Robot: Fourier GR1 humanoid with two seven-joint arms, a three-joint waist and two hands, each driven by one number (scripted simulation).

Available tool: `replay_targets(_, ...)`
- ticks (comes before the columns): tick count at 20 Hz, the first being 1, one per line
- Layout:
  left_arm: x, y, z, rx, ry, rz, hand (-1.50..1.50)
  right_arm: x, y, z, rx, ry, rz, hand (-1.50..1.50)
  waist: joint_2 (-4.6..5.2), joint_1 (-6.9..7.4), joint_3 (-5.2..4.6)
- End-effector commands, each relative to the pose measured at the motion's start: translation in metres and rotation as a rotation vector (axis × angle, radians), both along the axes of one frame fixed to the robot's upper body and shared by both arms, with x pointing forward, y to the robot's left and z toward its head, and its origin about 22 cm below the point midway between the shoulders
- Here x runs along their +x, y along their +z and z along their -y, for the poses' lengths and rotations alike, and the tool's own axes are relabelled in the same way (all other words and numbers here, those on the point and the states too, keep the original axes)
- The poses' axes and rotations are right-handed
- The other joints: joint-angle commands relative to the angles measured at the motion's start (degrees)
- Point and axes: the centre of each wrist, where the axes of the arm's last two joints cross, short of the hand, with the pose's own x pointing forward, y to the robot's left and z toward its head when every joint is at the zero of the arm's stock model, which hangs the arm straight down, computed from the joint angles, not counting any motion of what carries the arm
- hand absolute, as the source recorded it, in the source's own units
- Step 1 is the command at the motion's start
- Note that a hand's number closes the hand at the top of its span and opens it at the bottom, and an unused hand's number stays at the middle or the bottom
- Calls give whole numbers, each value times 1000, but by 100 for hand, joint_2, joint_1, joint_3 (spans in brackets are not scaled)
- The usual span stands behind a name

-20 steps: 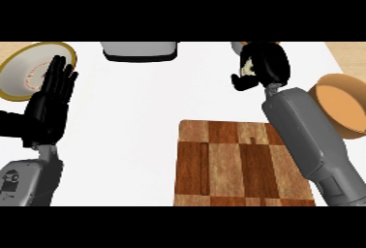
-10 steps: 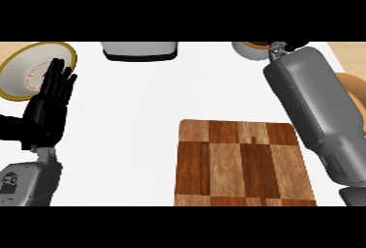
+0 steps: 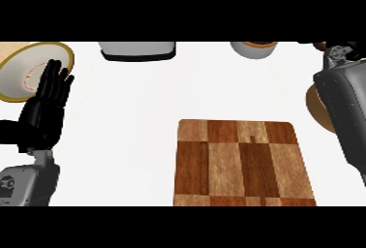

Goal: Pick the cupcake from the cutting board and place it in the pot

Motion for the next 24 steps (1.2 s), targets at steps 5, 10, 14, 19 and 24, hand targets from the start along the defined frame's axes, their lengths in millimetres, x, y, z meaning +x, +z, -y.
replay_targets(5, 7, 6, -14, 9, -2, 11, 0, -51, -12, 103, 42, -102, 14, 150, 44, 23, 6)
replay_targets(10, 8, 16, 9, 9, -21, 8, 0, -73, -22, 146, 61, -66, -12, 150, 54, 98, 6)
replay_targets(14, 15, 21, -2, -2, -21, 16, 0, -78, -70, 181, 40, -94, -26, 150, 67, 126, 8)
replay_targets(19, 1, 5, 9, -3, -18, 13, 0, -62, -79, 199, 79, -101, -37, 150, 68, 175, 6)
replay_targets(24, 9, 1, -2, -7, -28, 12, 0, -53, -88, 218, 287, -93, -145, 150, 79, 186, 7)
